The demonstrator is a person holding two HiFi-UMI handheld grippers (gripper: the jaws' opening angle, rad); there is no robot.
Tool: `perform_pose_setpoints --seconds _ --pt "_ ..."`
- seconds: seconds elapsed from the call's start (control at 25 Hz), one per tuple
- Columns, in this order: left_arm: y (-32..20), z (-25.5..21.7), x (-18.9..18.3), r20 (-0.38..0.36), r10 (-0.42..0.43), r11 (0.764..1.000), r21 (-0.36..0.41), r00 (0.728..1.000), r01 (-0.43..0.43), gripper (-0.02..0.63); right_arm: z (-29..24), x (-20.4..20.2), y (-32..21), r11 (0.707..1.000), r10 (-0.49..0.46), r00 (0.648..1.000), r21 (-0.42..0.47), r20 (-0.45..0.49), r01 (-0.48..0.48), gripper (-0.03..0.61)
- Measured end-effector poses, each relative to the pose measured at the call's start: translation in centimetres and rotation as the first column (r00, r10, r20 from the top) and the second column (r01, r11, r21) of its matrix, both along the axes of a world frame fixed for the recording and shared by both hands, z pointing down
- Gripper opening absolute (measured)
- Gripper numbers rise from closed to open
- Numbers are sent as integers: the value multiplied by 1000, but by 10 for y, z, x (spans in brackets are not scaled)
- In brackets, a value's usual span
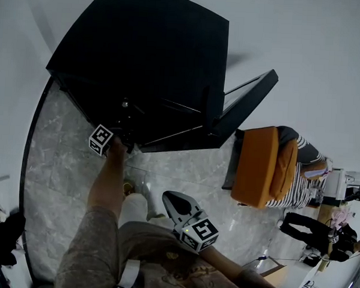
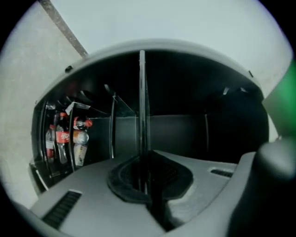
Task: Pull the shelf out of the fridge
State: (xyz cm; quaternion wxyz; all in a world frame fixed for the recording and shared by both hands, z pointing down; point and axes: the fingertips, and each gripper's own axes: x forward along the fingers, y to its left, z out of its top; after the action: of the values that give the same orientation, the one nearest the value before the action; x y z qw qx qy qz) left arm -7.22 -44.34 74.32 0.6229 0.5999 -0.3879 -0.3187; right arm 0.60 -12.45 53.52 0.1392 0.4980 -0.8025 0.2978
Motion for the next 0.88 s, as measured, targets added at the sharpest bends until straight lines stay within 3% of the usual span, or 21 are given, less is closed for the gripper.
perform_pose_setpoints --seconds 0.28,0.88 --pt "31 -9 -15 -14 -2 1000 4 1000 2 15 -7 -5 5 1000 -19 1000 21 3 19 21" --pt "104 -34 -45 31 -32 996 -81 999 34 14 -26 8 11 996 -39 999 80 -10 40 21"
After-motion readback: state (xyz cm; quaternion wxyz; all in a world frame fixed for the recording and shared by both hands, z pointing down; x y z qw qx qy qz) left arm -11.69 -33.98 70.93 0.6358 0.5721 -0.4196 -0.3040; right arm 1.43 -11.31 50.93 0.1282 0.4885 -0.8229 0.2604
